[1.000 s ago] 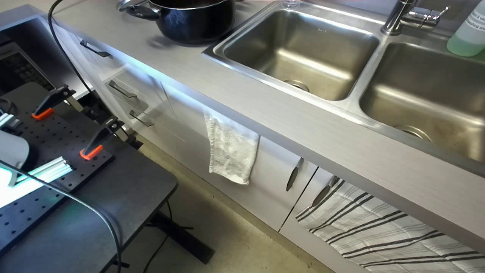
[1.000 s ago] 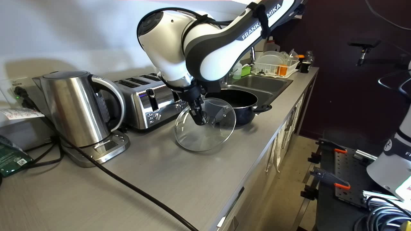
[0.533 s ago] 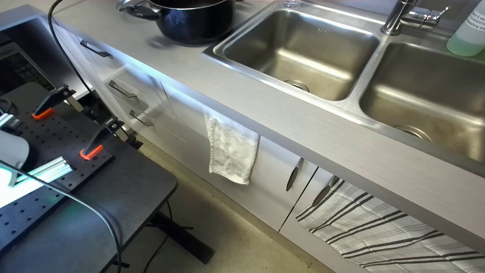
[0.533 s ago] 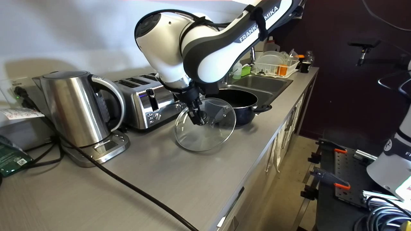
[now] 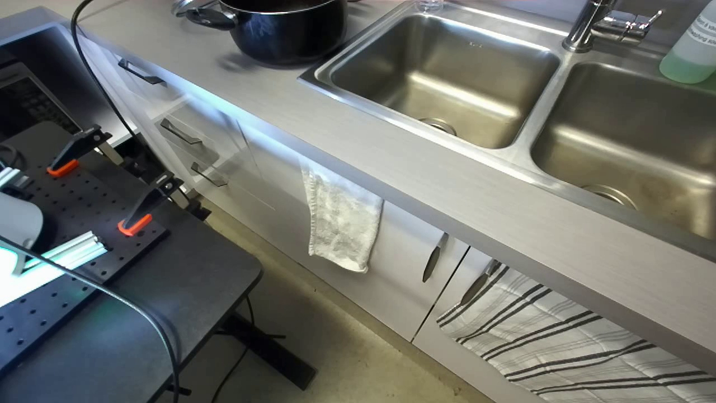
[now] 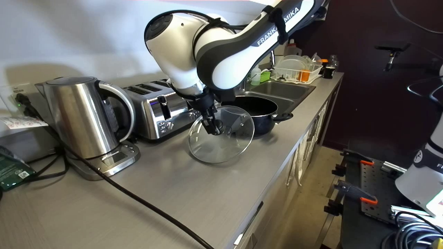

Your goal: Put the lid on the pot

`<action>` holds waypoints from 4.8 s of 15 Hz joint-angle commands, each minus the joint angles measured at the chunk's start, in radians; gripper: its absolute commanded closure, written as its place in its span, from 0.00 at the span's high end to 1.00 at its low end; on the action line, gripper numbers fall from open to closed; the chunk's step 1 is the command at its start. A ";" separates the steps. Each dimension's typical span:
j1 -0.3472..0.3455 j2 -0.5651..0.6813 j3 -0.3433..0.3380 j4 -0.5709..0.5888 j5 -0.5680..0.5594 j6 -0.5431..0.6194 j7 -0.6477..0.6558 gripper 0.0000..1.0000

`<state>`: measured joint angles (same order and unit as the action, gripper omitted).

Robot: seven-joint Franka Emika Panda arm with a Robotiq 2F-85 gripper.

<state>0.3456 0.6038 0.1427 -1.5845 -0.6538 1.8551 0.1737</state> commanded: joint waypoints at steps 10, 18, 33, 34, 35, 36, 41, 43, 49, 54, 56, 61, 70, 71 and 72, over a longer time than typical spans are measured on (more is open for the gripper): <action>0.023 0.017 -0.025 0.026 0.002 -0.031 0.005 0.74; 0.028 0.018 -0.024 0.026 0.000 -0.032 0.005 0.25; 0.057 -0.107 0.015 -0.055 0.002 -0.007 -0.010 0.25; 0.058 -0.117 0.018 -0.059 0.003 -0.010 -0.012 0.25; 0.057 -0.128 0.019 -0.066 0.004 -0.010 -0.014 0.25; 0.055 -0.141 0.022 -0.074 0.006 -0.011 -0.017 0.25; 0.028 -0.234 0.035 -0.148 0.037 0.009 -0.036 0.25; 0.009 -0.281 0.039 -0.188 0.068 0.029 -0.050 0.25; -0.072 -0.424 0.035 -0.289 0.242 0.114 -0.121 0.25; -0.153 -0.511 0.016 -0.336 0.401 0.161 -0.193 0.25; -0.179 -0.529 0.006 -0.347 0.440 0.164 -0.212 0.25; -0.231 -0.555 -0.025 -0.372 0.502 0.178 -0.229 0.25; -0.296 -0.553 -0.081 -0.388 0.553 0.251 -0.221 0.25; -0.302 -0.552 -0.086 -0.388 0.559 0.254 -0.223 0.25; -0.308 -0.551 -0.091 -0.386 0.565 0.255 -0.225 0.25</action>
<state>0.0509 0.0847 0.0675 -1.9534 -0.1293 2.0831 -0.0277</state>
